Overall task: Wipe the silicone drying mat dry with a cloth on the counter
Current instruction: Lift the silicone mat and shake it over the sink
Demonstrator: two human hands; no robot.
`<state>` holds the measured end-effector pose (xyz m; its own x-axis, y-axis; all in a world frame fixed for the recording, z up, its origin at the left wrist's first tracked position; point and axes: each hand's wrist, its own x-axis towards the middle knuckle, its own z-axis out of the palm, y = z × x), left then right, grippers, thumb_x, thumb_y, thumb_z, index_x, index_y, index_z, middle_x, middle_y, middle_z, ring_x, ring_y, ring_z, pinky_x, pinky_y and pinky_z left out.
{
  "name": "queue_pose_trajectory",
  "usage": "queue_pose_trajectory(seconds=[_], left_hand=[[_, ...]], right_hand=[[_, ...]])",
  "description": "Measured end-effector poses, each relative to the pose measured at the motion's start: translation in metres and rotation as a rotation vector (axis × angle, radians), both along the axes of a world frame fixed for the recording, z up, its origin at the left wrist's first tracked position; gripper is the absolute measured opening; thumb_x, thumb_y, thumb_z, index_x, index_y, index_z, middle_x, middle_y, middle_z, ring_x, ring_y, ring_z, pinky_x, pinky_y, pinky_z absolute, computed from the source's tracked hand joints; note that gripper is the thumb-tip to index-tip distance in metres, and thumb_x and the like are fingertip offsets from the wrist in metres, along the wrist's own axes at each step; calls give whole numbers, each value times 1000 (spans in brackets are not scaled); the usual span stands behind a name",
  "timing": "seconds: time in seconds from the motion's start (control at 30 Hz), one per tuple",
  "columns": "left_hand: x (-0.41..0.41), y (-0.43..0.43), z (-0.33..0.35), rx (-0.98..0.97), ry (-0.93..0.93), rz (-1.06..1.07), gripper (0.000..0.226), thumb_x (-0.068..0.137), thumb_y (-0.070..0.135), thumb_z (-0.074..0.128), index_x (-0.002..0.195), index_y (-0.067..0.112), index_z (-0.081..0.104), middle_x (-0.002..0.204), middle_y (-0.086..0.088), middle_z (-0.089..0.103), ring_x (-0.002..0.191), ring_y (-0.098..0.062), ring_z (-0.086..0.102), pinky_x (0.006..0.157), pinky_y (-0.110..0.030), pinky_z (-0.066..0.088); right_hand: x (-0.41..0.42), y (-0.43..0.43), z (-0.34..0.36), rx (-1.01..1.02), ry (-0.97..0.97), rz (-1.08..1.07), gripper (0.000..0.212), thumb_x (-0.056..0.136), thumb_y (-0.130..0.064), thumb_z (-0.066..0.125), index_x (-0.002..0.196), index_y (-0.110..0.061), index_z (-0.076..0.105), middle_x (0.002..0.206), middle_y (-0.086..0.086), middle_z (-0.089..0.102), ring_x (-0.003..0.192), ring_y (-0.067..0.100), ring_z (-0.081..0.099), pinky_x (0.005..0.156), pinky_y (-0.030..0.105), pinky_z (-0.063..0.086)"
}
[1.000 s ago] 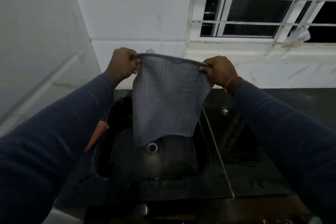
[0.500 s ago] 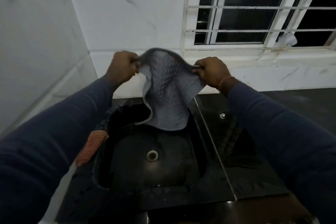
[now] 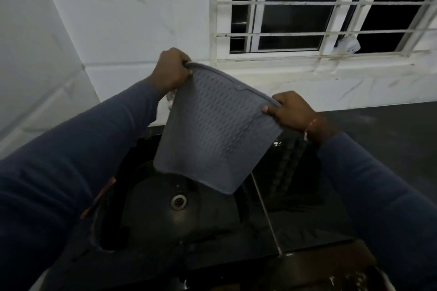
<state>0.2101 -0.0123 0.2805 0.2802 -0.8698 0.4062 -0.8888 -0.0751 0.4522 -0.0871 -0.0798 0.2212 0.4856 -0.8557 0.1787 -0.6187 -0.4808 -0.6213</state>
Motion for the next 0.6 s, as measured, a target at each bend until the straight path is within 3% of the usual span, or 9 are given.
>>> queue_pose_trajectory(seconds=[0.1, 0.23, 0.3, 0.37, 0.4, 0.5, 0.53, 0.6], left_hand=[[-65, -58, 6, -20, -186, -96, 22, 83, 7, 56, 97, 2, 73, 95, -19, 70, 91, -33, 63, 82, -34, 45], [-171, -121, -24, 26, -106, -352, 45, 89, 10, 53, 133, 6, 54, 135, -16, 55, 126, -30, 47, 106, -30, 30], [-218, -131, -67, 91, -25, -436, 56, 92, 17, 50, 145, 6, 37, 148, -16, 40, 137, -30, 35, 112, -30, 20], [-241, -129, -130, 185, 52, -417, 59, 95, 25, 48, 147, 4, 31, 151, -18, 34, 140, -32, 31, 113, -35, 20], [-242, -118, -162, 259, 74, -363, 59, 96, 28, 49, 148, 5, 31, 151, -18, 34, 139, -33, 31, 113, -37, 23], [-221, -83, -249, 451, 202, 17, 59, 95, 37, 51, 144, 9, 35, 145, -17, 40, 131, -36, 40, 107, -44, 35], [-211, -69, -269, 513, 302, 205, 62, 93, 42, 52, 142, 9, 36, 143, -19, 42, 128, -38, 43, 105, -46, 38], [-186, -44, -295, 617, 577, 450, 73, 90, 53, 55, 140, 3, 36, 142, -22, 43, 127, -40, 46, 102, -47, 41]], right_hand=[[-48, -12, -20, 84, -174, -114, 30, 89, -20, 68, 67, -2, 59, 62, 3, 52, 54, 10, 49, 48, 22, 37], [-120, -30, -61, 252, -439, -299, 11, 91, -10, 65, 82, -3, 66, 70, 5, 60, 52, 6, 57, 45, 15, 44], [-163, -39, -98, 346, -407, -405, 9, 91, -8, 65, 84, -2, 66, 74, 10, 61, 62, 18, 57, 45, 20, 47], [-202, -49, -145, 549, -281, -476, 12, 92, -10, 63, 94, 2, 65, 84, 16, 62, 68, 22, 57, 44, 25, 50], [-217, -52, -167, 661, -203, -485, 18, 94, -12, 61, 102, 4, 63, 91, 17, 62, 70, 21, 57, 47, 25, 53], [-252, -68, -229, 829, 17, -494, 35, 97, -25, 58, 124, -3, 59, 121, 18, 60, 100, 27, 60, 84, 34, 54], [-257, -71, -239, 868, -13, -509, 33, 97, -29, 57, 119, -5, 60, 121, 18, 59, 101, 28, 60, 83, 37, 53], [-255, -78, -244, 831, -93, -506, 29, 93, -33, 63, 93, -4, 62, 101, 17, 62, 84, 27, 60, 67, 41, 54]])
